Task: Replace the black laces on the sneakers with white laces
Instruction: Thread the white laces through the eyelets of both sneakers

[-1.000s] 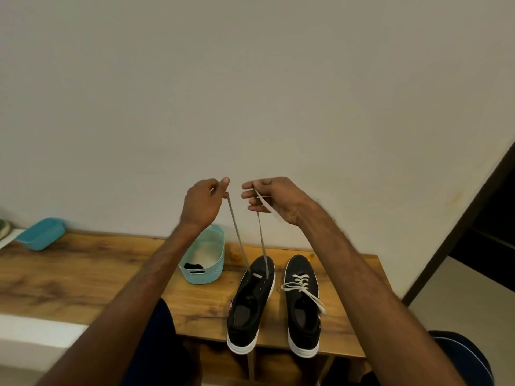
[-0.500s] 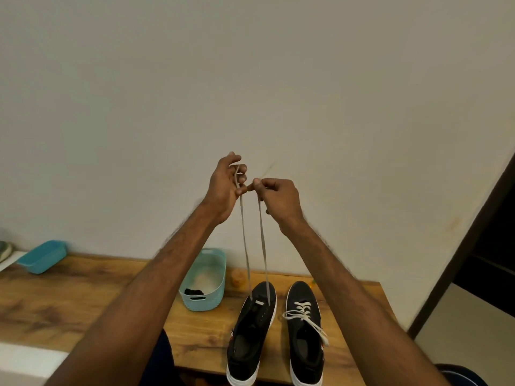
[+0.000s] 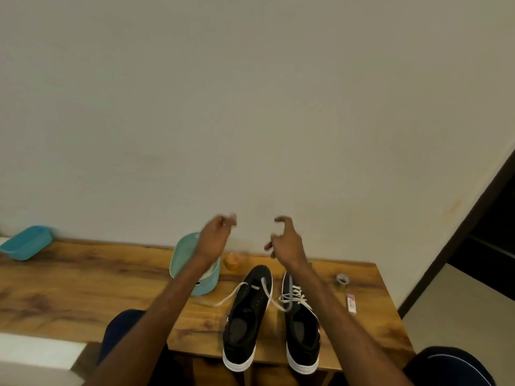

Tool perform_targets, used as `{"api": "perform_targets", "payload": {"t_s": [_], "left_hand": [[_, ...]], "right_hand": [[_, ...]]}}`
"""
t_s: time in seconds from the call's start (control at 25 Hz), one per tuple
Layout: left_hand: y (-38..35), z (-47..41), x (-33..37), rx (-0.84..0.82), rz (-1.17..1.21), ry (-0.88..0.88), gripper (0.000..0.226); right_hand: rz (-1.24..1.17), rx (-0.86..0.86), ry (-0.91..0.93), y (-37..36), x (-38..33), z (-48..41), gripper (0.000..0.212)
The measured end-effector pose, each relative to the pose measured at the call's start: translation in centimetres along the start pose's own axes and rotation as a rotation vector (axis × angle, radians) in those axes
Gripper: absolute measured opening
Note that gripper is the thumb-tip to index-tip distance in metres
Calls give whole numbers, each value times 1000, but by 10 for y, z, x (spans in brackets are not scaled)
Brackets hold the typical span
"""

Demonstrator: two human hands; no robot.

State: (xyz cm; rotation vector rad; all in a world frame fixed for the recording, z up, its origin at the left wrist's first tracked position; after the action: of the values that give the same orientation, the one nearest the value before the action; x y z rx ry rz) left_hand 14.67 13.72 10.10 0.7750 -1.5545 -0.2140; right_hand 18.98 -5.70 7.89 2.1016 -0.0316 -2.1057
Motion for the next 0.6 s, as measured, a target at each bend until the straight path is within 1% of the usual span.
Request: {"api": "perform_targets", "payload": {"t_s": [0.04,0.12,0.16,0.2,0.24,0.32,0.4,0.44,0.48,0.6], "left_hand": [[-21,8,-29,-92,-113,28,42],[-61,29,-80,-283,-314,98,34],[-78,41,-101,-352,-376,142,30],[-91,53,-117,-400,-413,188,30],[-102,64,-130,-428,-433,228,33],[-117,77,-145,-423,-441,246,34],[-122,80,-147,-382,-444,217,30],[-124,80,-148,-367,-445,192,29],[-125,80,-148,-361,-437,180,28],[-128,80,-153,-353,-393,181,26]], "right_hand": [[139,-19,-40,-3,36,-3,31],[399,-89,-149,-9,108,-6,25],[473,-115,-207,-12,139,-5,20],[515,-134,-249,-15,160,0,22],[541,-141,-260,-19,174,3,30],[546,-79,-240,-23,180,8,48],[546,5,-216,-25,175,8,54],[573,19,-199,-27,171,9,51],[597,27,-173,-30,170,7,44],[628,38,-142,-35,174,6,13]]}}
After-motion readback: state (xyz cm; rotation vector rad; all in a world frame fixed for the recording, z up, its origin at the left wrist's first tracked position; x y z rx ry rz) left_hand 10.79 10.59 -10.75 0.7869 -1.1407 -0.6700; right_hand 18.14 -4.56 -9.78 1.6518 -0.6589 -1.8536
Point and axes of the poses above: each hand's wrist, its own z-axis away from the middle knuckle, its own y-axis out of the back of the hand, x = y × z, the point moved 5 cm from there along -z, towards the middle knuckle, and after that the axes turned 14 degrees about -z, right-handed, at the moved point
